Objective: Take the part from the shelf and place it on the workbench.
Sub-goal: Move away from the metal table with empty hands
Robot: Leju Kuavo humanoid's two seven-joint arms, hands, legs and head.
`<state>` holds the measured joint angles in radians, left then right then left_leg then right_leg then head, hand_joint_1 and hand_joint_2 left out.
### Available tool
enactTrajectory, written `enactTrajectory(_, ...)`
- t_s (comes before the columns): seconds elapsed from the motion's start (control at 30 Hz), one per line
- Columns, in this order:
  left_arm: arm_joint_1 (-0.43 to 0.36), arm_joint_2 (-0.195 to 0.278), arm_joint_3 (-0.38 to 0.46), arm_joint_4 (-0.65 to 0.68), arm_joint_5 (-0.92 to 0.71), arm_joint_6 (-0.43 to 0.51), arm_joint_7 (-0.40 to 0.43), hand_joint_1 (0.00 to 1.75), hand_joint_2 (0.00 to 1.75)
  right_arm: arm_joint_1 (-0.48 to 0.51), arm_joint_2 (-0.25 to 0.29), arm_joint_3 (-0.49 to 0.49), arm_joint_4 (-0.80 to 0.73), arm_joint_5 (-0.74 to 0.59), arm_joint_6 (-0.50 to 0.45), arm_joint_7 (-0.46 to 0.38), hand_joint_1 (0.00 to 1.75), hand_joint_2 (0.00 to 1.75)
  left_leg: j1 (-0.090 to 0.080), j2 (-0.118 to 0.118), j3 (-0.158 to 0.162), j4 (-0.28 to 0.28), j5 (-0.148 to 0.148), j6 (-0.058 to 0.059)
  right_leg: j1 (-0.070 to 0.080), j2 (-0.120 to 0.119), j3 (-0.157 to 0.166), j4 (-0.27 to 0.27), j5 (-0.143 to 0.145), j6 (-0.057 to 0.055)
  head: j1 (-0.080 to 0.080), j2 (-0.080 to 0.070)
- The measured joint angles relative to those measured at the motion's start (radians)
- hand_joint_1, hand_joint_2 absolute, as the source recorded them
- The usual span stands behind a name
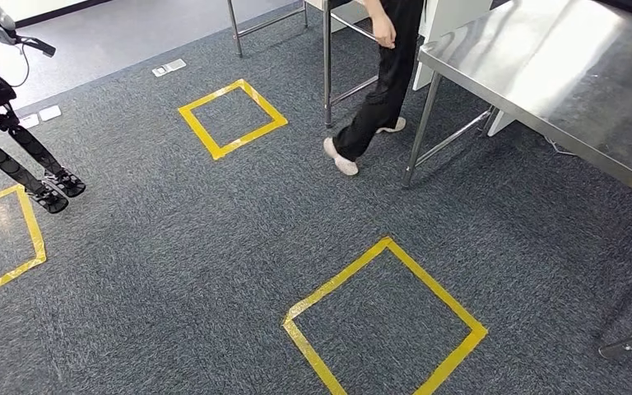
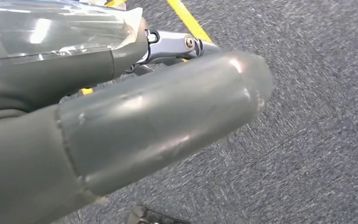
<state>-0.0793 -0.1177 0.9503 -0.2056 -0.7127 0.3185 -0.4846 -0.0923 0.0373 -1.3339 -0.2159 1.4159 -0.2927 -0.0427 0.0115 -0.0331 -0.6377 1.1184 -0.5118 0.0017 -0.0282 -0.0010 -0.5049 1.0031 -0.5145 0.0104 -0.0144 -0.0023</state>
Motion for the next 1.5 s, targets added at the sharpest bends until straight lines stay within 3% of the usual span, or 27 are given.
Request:
enactTrajectory(0.07, -0.001, 0.0, 0.0, 0.0, 0.0, 0.0, 0.0, 0.0, 0.0, 0.002, -0.001, 0.001, 0.0, 0.002, 0.004, -0.005, 0.0, 0.0, 0.001, 0.018, -0.064, 0.137, -0.063, -0.004, 0.007, -0.021, 0.0, 0.0, -0.002, -0.009, -0.002, 0.0)
enactTrajectory(0.1, -0.001, -0.001, 0.0, 0.0, 0.001, 0.0, 0.0, 0.0, 0.0, 0.002, -0.002, 0.002, 0.0, 0.003, 0.005, -0.007, 0.0, 0.0, 0.001, 0.019, -0.085, 0.181, -0.075, -0.004, 0.01, -0.032, 0.0, 0.0, -0.003, -0.01, -0.002, 0.0)
enactTrajectory(0.13, -0.001, -0.001, 0.0, 0.0, 0.001, 0.0, 0.0, 0.0, 0.0, 0.001, -0.002, 0.002, 0.0, 0.004, 0.006, -0.009, 0.0, 0.0, 0.001, 0.021, -0.089, 0.19, -0.068, -0.003, 0.013, -0.043, 0.001, 0.0, -0.004, -0.012, -0.002, 0.0)
enactTrajectory(0.2, -0.001, -0.001, 0.001, 0.0, 0.001, 0.0, 0.0, 0.0, 0.0, 0.0, -0.002, 0.005, 0.0, 0.005, 0.008, -0.012, 0.0, 0.0, 0.0, 0.037, -0.039, 0.095, -0.01, 0.004, 0.015, -0.062, 0.006, 0.0, -0.008, -0.015, -0.002, 0.0)
enactTrajectory(0.23, -0.001, -0.001, 0.001, 0.0, 0.0, 0.0, 0.0, 0.0, 0.0, -0.001, -0.002, 0.006, 0.0, 0.005, 0.009, -0.012, 0.0, 0.0, -0.002, 0.062, -0.001, 0.023, 0.017, 0.009, 0.018, -0.07, 0.009, 0.001, -0.01, -0.015, -0.002, 0.0)
enactTrajectory(0.3, -0.004, 0.0, 0.001, 0.0, -0.001, 0.0, 0.0, 0.0, 0.0, -0.001, -0.002, 0.008, 0.0, 0.003, 0.013, -0.011, 0.0, 0.0, -0.011, 0.096, 0.048, -0.073, 0.044, 0.019, 0.026, -0.086, 0.012, 0.0, -0.016, -0.01, 0.0, 0.0)
enactTrajectory(0.33, -0.004, 0.0, 0.0, 0.0, -0.003, 0.0, 0.0, 0.0, 0.0, -0.001, -0.002, 0.009, 0.0, 0.001, 0.014, -0.01, 0.0, 0.0, -0.016, 0.102, 0.053, -0.088, 0.043, 0.022, 0.029, -0.095, 0.013, 0.0, -0.018, -0.007, 0.0, 0.0)
enactTrajectory(0.4, -0.004, 0.001, 0.0, 0.0, -0.006, -0.001, 0.001, 0.0, 0.0, -0.003, -0.002, 0.01, 0.0, -0.002, 0.014, -0.007, 0.0, 0.0, -0.017, 0.079, 0.053, -0.097, 0.048, 0.031, 0.033, -0.111, 0.014, -0.001, -0.022, 0.0, 0.001, 0.0)
enactTrajectory(0.47, -0.004, 0.001, 0.0, 0.0, -0.008, -0.002, 0.003, 0.0, 0.0, -0.004, -0.001, 0.01, 0.0, -0.004, 0.014, -0.006, 0.0, 0.0, -0.012, 0.059, 0.06, -0.113, 0.058, 0.045, 0.032, -0.084, 0.001, 0.033, -0.045, 0.003, 0.002, 0.0)
enactTrajectory(0.57, -0.007, 0.003, 0.0, 0.0, -0.009, -0.003, 0.006, 0.0, 0.0, 0.001, 0.001, 0.011, 0.0, -0.004, 0.014, -0.006, 0.0, 0.0, -0.009, 0.025, 0.06, -0.12, 0.065, 0.055, 0.023, -0.015, -0.085, 0.214, -0.125, -0.003, 0.005, 0.0)
enactTrajectory(0.6, -0.007, 0.003, 0.0, 0.0, -0.01, -0.003, 0.006, 0.0, 0.0, 0.003, 0.0, 0.011, 0.0, -0.005, 0.014, -0.006, 0.0, 0.0, -0.01, 0.011, 0.059, -0.12, 0.065, 0.055, 0.022, -0.009, -0.111, 0.263, -0.139, 0.0, 0.006, 0.0)
enactTrajectory(0.63, -0.006, 0.003, 0.0, 0.0, -0.01, -0.003, 0.007, 0.0, 0.0, 0.004, 0.0, 0.011, 0.0, -0.004, 0.014, -0.006, 0.0, 0.0, -0.009, -0.002, 0.059, -0.119, 0.066, 0.054, 0.019, -0.006, -0.121, 0.277, -0.136, 0.007, 0.005, 0.0)
enactTrajectory(0.67, -0.006, 0.004, 0.0, 0.0, -0.01, -0.003, 0.007, 0.0, 0.0, 0.004, 0.0, 0.011, 0.0, -0.004, 0.014, -0.006, 0.0, 0.0, -0.009, -0.016, 0.06, -0.118, 0.066, 0.054, 0.017, -0.004, -0.112, 0.252, -0.116, 0.017, 0.006, 0.0)
enactTrajectory(0.7, -0.006, 0.003, 0.0, 0.001, -0.01, -0.003, 0.008, 0.0, 0.0, 0.004, 0.0, 0.011, 0.0, -0.002, 0.014, -0.006, 0.0, 0.0, -0.008, -0.029, 0.061, -0.116, 0.066, 0.052, 0.013, 0.002, -0.086, 0.191, -0.083, 0.028, 0.006, 0.0)
enactTrajectory(0.77, -0.006, 0.004, 0.0, 0.001, -0.01, -0.003, 0.008, 0.0, 0.0, 0.002, 0.0, 0.011, 0.0, 0.001, 0.014, -0.006, 0.0, 0.0, -0.009, -0.051, 0.058, -0.11, 0.064, 0.044, 0.005, 0.036, -0.033, 0.061, -0.026, 0.041, 0.007, 0.0)
enactTrajectory(0.83, -0.005, 0.006, 0.0, 0.001, -0.01, -0.003, 0.009, 0.0, 0.0, 0.001, 0.001, 0.012, 0.001, 0.004, 0.014, -0.008, 0.0, 0.0, -0.011, -0.067, 0.05, -0.105, 0.065, 0.031, 0.005, 0.054, -0.015, 0.011, -0.007, 0.034, 0.007, 0.0)
enactTrajectory(0.9, -0.002, 0.009, 0.002, 0.001, -0.01, -0.003, 0.01, 0.0, 0.0, 0.0, 0.002, 0.014, 0.001, 0.005, 0.015, -0.009, 0.0, 0.0, -0.01, -0.078, 0.044, -0.104, 0.068, 0.021, 0.007, 0.037, -0.014, 0.011, -0.001, 0.021, 0.006, 0.0)
enactTrajectory(0.93, -0.001, 0.009, 0.003, 0.001, -0.009, -0.003, 0.01, 0.0, 0.0, -0.001, 0.002, 0.015, 0.001, 0.005, 0.016, -0.009, 0.0, 0.0, -0.009, -0.07, 0.04, -0.097, 0.062, 0.017, 0.005, 0.029, -0.013, 0.009, 0.001, 0.015, 0.005, 0.0)
enactTrajectory(1.0, -0.002, 0.01, 0.005, 0.001, -0.009, -0.003, 0.01, 0.0, 0.0, -0.001, 0.002, 0.016, 0.001, 0.007, 0.017, -0.009, 0.0, 0.0, -0.008, -0.028, 0.01, -0.033, 0.022, 0.009, 0.003, 0.009, -0.011, 0.007, 0.004, -0.002, 0.0, 0.0)
enactTrajectory(1.07, -0.003, 0.01, 0.006, 0.002, -0.009, -0.003, 0.01, 0.0, 0.0, 0.001, 0.001, 0.017, 0.001, 0.01, 0.019, -0.009, 0.0, 0.0, -0.006, 0.012, -0.053, 0.102, -0.044, 0.002, 0.011, -0.014, -0.012, 0.007, 0.002, -0.015, -0.006, 0.0)
enactTrajectory(1.13, -0.003, 0.01, 0.007, 0.002, -0.008, -0.003, 0.01, 0.0, 0.0, 0.002, 0.0, 0.018, 0.001, 0.012, 0.021, -0.009, 0.0, 0.0, -0.003, 0.022, -0.097, 0.192, -0.07, 0.0, 0.017, -0.039, -0.012, 0.007, 0.0, -0.018, -0.006, 0.0)
enactTrajectory(1.17, -0.002, 0.009, 0.007, 0.002, -0.008, -0.003, 0.01, 0.0, 0.0, 0.001, 0.0, 0.018, 0.001, 0.013, 0.021, -0.009, 0.0, 0.0, -0.002, 0.025, -0.091, 0.18, -0.054, 0.001, 0.019, -0.05, -0.012, 0.007, -0.001, -0.019, -0.006, 0.0)
enactTrajectory(1.2, -0.002, 0.01, 0.008, 0.002, -0.007, -0.003, 0.01, 0.0, 0.0, 0.0, 0.0, 0.018, 0.001, 0.014, 0.022, -0.009, 0.0, 0.0, -0.002, 0.031, -0.064, 0.131, -0.025, 0.003, 0.021, -0.061, -0.01, 0.007, -0.002, -0.021, -0.006, 0.0)
enactTrajectory(1.27, -0.004, 0.01, 0.01, 0.002, -0.007, -0.003, 0.01, 0.0, 0.0, -0.002, 0.0, 0.019, 0.001, 0.014, 0.022, -0.009, 0.0, 0.0, -0.007, 0.073, 0.013, -0.01, 0.03, 0.012, 0.026, -0.079, -0.005, 0.007, -0.006, -0.019, -0.006, 0.0)
enactTrajectory(1.33, -0.006, 0.011, 0.01, 0.002, -0.007, -0.003, 0.01, 0.0, 0.0, -0.003, 0.0, 0.019, 0.001, 0.014, 0.022, -0.009, 0.0, 0.0, -0.016, 0.101, 0.052, -0.084, 0.046, 0.021, 0.032, -0.095, -0.002, 0.008, -0.011, -0.014, -0.004, 0.0)
enactTrajectory(1.43, -0.006, 0.011, 0.011, 0.002, -0.007, -0.003, 0.01, 0.0, 0.0, -0.006, -0.001, 0.02, 0.001, 0.014, 0.022, -0.009, 0.0, 0.0, -0.02, 0.076, 0.053, -0.099, 0.05, 0.034, 0.033, -0.112, 0.0, 0.009, -0.017, -0.004, -0.004, 0.0)
enactTrajectory(1.5, -0.006, 0.01, 0.012, 0.002, -0.007, -0.003, 0.011, 0.0, 0.0, -0.006, 0.0, 0.02, 0.001, 0.015, 0.022, -0.009, 0.0, 0.0, -0.014, 0.055, 0.061, -0.115, 0.062, 0.047, 0.031, -0.072, -0.02, 0.057, -0.045, -0.002, -0.002, 0.0)
